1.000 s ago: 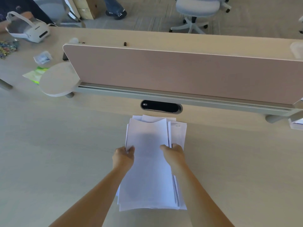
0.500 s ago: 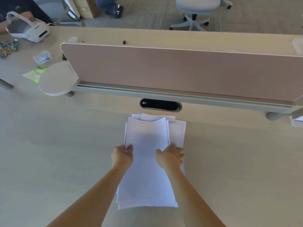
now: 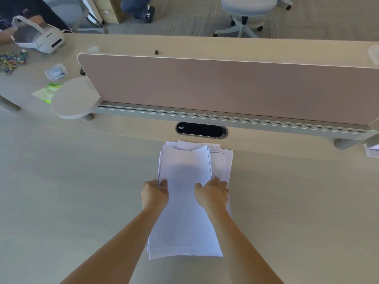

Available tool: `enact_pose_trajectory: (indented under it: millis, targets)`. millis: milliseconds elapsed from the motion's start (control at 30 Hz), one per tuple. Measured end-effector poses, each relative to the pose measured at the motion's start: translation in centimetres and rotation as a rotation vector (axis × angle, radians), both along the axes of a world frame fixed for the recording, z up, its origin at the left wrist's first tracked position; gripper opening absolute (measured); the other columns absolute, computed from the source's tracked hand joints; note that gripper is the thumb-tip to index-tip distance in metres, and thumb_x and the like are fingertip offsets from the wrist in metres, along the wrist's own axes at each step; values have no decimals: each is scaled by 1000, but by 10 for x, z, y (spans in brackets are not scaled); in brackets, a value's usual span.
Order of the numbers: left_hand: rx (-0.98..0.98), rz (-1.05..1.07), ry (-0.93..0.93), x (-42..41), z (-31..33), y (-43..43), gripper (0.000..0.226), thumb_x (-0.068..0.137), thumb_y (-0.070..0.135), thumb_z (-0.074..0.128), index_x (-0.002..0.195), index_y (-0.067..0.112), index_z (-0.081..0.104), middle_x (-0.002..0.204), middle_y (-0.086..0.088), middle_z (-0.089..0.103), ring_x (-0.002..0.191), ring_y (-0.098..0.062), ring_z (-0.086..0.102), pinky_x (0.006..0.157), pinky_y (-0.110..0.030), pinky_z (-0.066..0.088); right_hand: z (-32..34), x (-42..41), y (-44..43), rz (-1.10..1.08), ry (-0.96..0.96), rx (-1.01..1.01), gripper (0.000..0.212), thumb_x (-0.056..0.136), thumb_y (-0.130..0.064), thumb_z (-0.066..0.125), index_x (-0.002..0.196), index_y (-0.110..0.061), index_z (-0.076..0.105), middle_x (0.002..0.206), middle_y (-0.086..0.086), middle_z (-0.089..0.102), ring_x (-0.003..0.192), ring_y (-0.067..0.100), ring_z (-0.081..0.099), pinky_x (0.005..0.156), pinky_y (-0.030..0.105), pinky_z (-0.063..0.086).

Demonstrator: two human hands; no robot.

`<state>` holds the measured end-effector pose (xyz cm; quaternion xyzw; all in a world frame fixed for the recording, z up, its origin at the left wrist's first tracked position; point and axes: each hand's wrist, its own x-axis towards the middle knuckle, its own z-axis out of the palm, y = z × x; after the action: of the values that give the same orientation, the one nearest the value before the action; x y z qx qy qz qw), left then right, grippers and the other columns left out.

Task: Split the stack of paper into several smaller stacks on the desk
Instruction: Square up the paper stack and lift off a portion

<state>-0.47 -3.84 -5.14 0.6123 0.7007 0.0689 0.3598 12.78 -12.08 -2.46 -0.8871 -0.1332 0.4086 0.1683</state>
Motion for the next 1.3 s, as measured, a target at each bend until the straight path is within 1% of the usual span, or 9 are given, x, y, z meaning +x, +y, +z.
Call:
enact_pose_trajectory:
  millis: [233, 333, 433, 533, 667, 767, 900, 1067, 1300]
  targets:
    - [128, -20, 17, 7, 3, -9, 44, 95, 21, 55, 56, 17, 34, 73, -12, 46, 63, -31, 45, 59, -29, 33, -1, 2, -3, -45, -20, 19, 46, 90, -35, 55, 123, -4, 45, 130, 12, 34, 123, 33, 38, 104, 42, 37]
    - [71, 32, -59, 13, 8, -8, 10, 92, 22, 58, 89, 12, 55, 86, -12, 59, 73, -31, 53, 62, -30, 38, -4, 2, -5, -74, 1, 43, 52, 91, -35, 56, 129, -5, 39, 134, 12, 31, 127, 32, 36, 105, 41, 36]
    - [-169, 213, -191, 14, 10, 5, 37, 87, 24, 67, 120, 11, 56, 91, -7, 62, 81, -27, 58, 68, -34, 46, -10, 6, -8, -111, 21, 74, 61, 90, -34, 58, 138, -7, 33, 140, 11, 28, 131, 32, 33, 106, 42, 39]
    - [-364, 136, -265, 12, 14, 14, 20, 85, 16, 73, 102, 8, 67, 87, -9, 62, 77, -23, 57, 69, -31, 45, -18, 12, -11, -170, 84, 90, 69, 89, -34, 59, 145, -8, 30, 144, 11, 27, 131, 32, 36, 99, 45, 48]
    - [-338, -66, -316, 9, 20, 12, 16, 90, 15, 65, 103, 6, 67, 78, -6, 57, 64, -20, 47, 59, -26, 37, -19, 25, -17, -253, 165, 135, 71, 89, -38, 58, 148, -10, 31, 144, 11, 31, 108, 29, 54, 82, 36, 50]
    - [-326, -160, -447, 4, 43, 12, 15, 85, 19, 67, 100, 17, 67, 94, -11, 70, 79, -24, 59, 74, -34, 48, -11, 36, -26, -303, 182, 237, 71, 84, -47, 65, 139, -7, 45, 137, 10, 50, 95, 22, 54, 75, 29, 42]
    - [-280, -252, -669, -16, 95, 17, 34, 76, 25, 67, 107, 11, 69, 112, -16, 73, 101, -31, 70, 95, -51, 54, -2, 50, -37, -364, 363, 438, 98, 49, -71, 77, 127, -15, 57, 112, 0, 64, 89, 16, 64, 74, 29, 48]
    - [-222, -318, -854, -60, 163, 26, 38, 83, 20, 67, 116, 2, 66, 116, -18, 71, 104, -32, 70, 92, -46, 56, 56, 37, -29, -152, 785, 755, 69, 52, -59, 88, 109, -23, 72, 116, 3, 72, 104, 19, 69, 93, 37, 50]
    - [-127, -238, -1014, -180, 216, 38, 38, 82, 14, 68, 117, 1, 65, 113, -19, 71, 101, -35, 69, 89, -51, 56, 140, -71, 28, 128, 805, 954, 65, 80, -44, 75, 134, -12, 60, 136, 10, 63, 125, 26, 60, 104, 43, 49]
